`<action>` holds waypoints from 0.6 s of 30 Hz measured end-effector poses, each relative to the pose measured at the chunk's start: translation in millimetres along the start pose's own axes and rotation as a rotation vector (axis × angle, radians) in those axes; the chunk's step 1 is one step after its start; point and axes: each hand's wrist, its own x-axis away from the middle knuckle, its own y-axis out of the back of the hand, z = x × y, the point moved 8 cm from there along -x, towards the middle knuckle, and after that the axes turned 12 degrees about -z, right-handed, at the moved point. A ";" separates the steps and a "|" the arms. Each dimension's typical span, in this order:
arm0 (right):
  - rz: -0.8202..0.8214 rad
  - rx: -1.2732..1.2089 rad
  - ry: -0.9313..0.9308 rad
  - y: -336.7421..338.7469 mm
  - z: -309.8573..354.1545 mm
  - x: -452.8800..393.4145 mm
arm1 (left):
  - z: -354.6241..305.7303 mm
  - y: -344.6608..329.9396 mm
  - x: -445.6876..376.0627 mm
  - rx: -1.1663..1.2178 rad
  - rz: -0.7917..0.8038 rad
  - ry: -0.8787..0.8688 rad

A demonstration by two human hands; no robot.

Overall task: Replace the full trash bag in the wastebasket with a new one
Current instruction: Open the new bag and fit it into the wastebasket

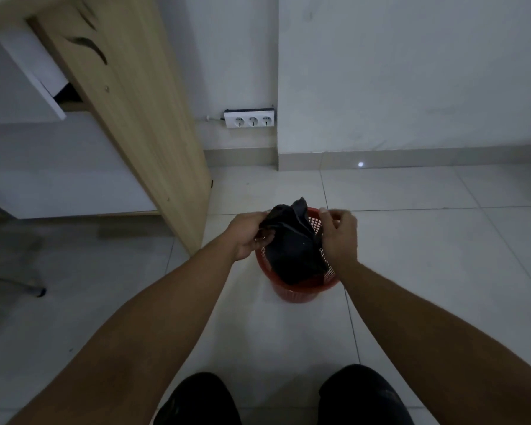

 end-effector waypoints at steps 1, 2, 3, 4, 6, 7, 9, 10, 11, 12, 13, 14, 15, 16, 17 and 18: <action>0.001 -0.034 0.119 5.1 16.4 4.5 | -4.3 -2.1 -0.1 0.009 -0.007 -0.019; 0.044 -0.089 0.219 6.8 30.9 8.8 | -8.9 -5.6 1.5 0.020 -0.006 -0.038; 0.142 -0.134 0.273 2.9 41.8 13.1 | -14.0 -10.5 5.0 0.035 0.006 -0.060; 0.280 -0.144 0.309 -4.9 52.2 19.2 | -19.0 -15.8 8.7 0.054 0.022 -0.080; 0.466 -0.031 0.384 -19.4 59.5 25.5 | -27.6 -25.2 14.2 0.096 0.044 -0.110; 0.472 0.030 0.419 -22.2 62.7 24.8 | -31.6 -28.5 17.1 0.103 0.045 -0.126; 0.395 0.062 0.426 -19.4 70.7 18.1 | -38.4 -32.8 21.3 0.084 0.045 -0.166; 0.386 0.041 0.401 -17.1 73.3 15.5 | -41.6 -33.9 23.6 0.084 0.050 -0.182; 0.404 -0.002 0.347 -15.5 73.7 13.1 | -45.2 -34.5 27.2 0.101 0.063 -0.195; 0.439 -0.071 0.274 -13.5 75.1 12.9 | -49.4 -34.8 31.4 0.128 0.082 -0.209; 0.471 -0.161 0.182 -11.7 75.1 11.7 | -53.5 -34.6 35.8 0.155 0.102 -0.219; 0.495 -0.272 0.081 -9.4 75.2 10.0 | -56.8 -33.8 39.3 0.176 0.120 -0.222; 0.506 -0.386 -0.021 -7.4 74.7 7.3 | -59.6 -32.7 42.5 0.187 0.136 -0.222; 0.486 -0.465 -0.093 -3.4 75.4 3.5 | -61.9 -31.3 44.4 0.183 0.150 -0.226; 0.437 -0.507 -0.131 2.1 76.1 -3.0 | -63.6 -29.7 46.2 0.166 0.164 -0.228; 0.361 -0.520 -0.146 9.9 76.8 -10.7 | -64.7 -28.0 48.1 0.134 0.176 -0.232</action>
